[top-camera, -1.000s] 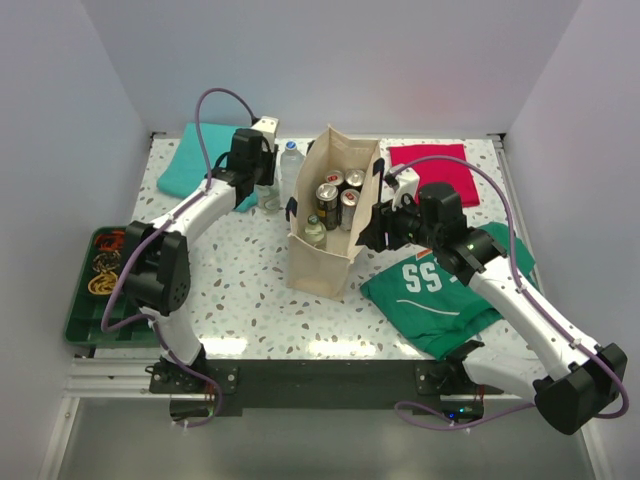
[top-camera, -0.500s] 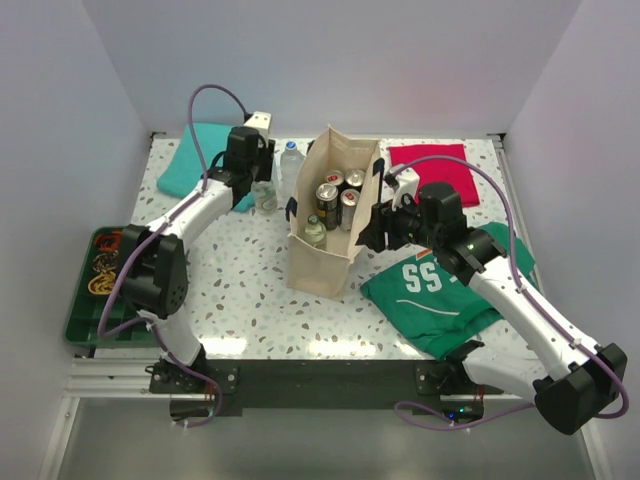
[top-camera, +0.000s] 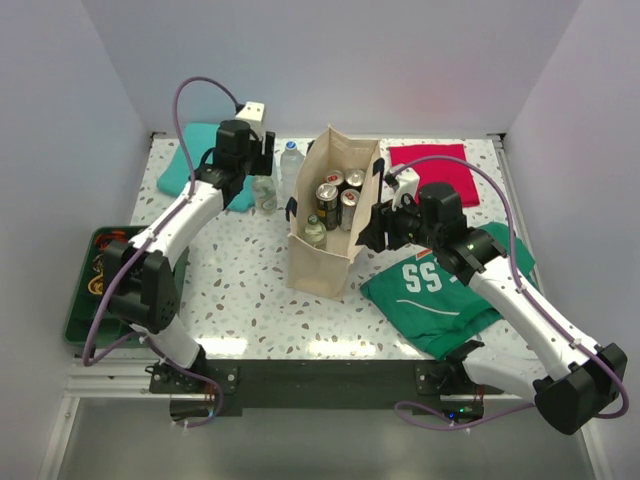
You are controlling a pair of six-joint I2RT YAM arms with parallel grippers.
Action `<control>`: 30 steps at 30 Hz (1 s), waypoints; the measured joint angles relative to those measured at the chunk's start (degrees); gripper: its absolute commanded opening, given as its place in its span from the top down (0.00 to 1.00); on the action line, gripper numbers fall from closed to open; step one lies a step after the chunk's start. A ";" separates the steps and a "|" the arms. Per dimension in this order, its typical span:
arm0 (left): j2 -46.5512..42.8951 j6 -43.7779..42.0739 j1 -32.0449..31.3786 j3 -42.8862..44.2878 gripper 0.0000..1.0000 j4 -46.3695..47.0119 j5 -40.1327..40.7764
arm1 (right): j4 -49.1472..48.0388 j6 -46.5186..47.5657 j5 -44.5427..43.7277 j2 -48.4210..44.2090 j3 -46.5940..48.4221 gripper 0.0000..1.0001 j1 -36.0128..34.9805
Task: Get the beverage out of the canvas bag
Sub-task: Place the drink at the center of the board, then adjust the drink in the canvas bag.
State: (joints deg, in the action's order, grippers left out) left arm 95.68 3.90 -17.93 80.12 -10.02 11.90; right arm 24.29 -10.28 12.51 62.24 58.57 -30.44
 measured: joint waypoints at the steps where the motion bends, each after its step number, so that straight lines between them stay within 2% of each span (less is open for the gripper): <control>1: -0.90 0.00 0.00 0.31 0.24 -0.61 -0.85 | -0.04 -0.11 0.02 0.00 0.00 0.43 0.00; 6: -5.22 -0.31 0.11 2.58 0.14 -3.63 -5.92 | -0.48 -0.57 0.07 0.00 0.00 0.43 0.00; 13: -8.20 -1.57 0.13 9.20 0.06 -8.37 -15.37 | -1.22 -1.05 0.28 0.00 0.00 0.43 0.00; 15: -8.92 -1.66 0.13 9.68 0.02 -9.33 -17.46 | -1.22 -1.09 0.39 0.00 0.00 0.43 0.00; 25: -9.29 -1.88 -0.79 11.69 0.01 -14.84 -26.67 | -1.22 -1.25 0.46 0.00 0.00 0.43 0.00; 30: -9.29 -3.26 -5.20 12.90 0.00 -17.53 -27.45 | -1.20 -1.25 0.46 0.00 0.00 0.42 0.00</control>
State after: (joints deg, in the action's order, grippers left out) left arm 86.39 0.64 -23.14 93.01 -27.55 -15.55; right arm 23.09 -11.53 12.97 62.24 58.57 -30.44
